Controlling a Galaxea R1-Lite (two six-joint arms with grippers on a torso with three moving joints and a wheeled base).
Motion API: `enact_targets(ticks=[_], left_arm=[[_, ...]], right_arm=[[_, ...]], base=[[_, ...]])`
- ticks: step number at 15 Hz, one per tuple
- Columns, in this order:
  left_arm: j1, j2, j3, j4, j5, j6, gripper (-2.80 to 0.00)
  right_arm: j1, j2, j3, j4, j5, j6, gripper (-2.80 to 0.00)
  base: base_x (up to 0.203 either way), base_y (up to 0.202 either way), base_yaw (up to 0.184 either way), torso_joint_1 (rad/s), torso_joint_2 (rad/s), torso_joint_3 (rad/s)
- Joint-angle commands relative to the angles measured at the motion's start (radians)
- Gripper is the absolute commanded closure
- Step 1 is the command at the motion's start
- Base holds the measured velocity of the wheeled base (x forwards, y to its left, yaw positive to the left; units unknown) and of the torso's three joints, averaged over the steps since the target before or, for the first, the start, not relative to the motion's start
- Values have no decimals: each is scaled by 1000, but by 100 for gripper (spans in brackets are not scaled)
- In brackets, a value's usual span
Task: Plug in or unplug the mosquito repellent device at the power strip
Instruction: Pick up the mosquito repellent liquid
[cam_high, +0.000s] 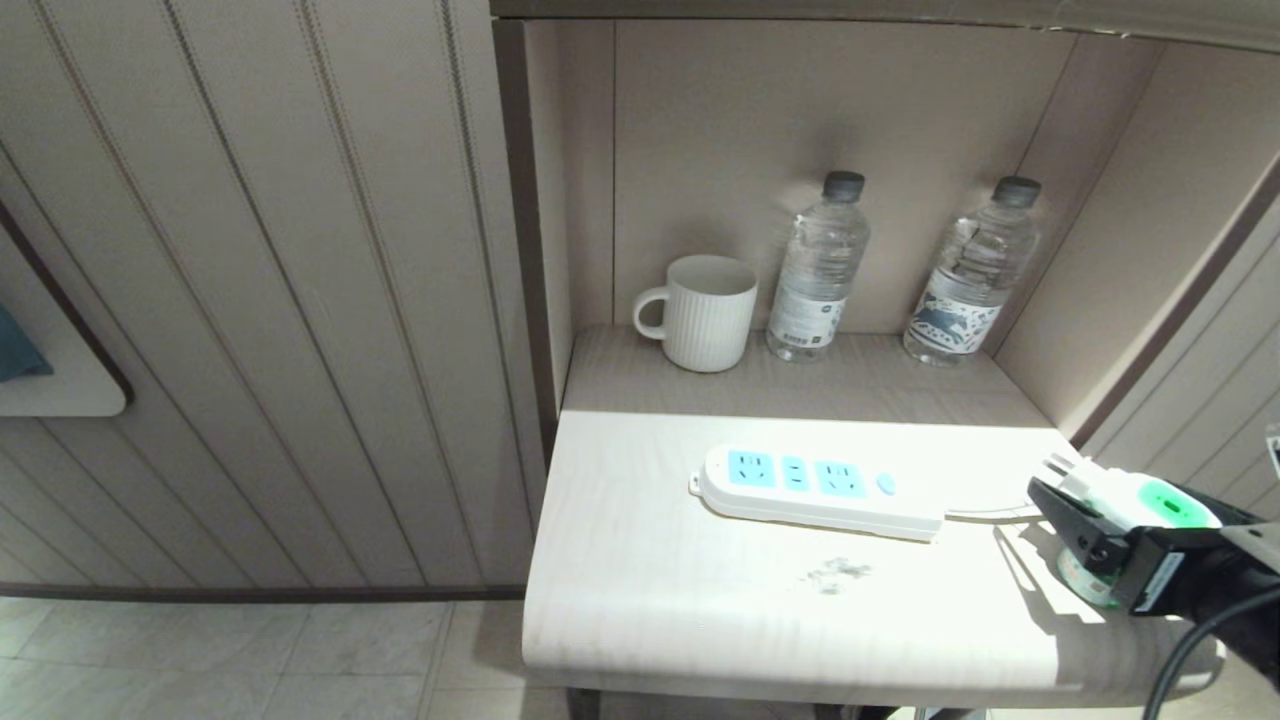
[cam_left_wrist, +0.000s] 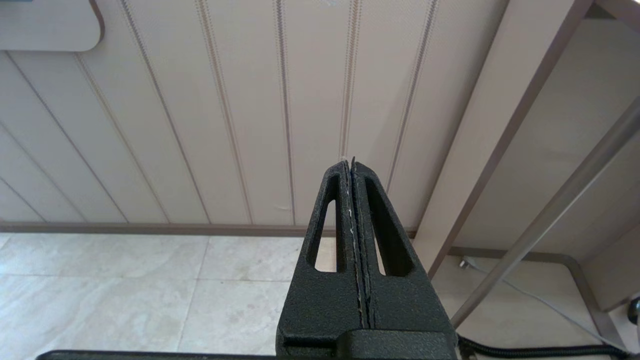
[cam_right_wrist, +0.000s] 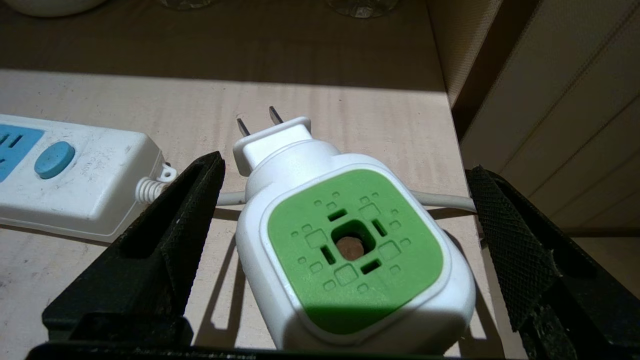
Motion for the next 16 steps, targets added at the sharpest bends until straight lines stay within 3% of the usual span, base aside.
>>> enact_targets(ticks=[1, 9, 16], left_arm=[[0, 0, 0, 0, 0, 0, 0], [1, 0, 0, 0, 0, 0, 0], [0, 0, 0, 0, 0, 0, 0]], right_arm=[[-24, 36, 34, -53, 46, -2, -280], [-34, 5, 66, -128, 86, -11, -280], [-34, -62, 89, -120, 89, -105, -280]], base=[[0, 0, 0, 0, 0, 0], [0, 0, 0, 0, 0, 0], [0, 0, 0, 0, 0, 0]])
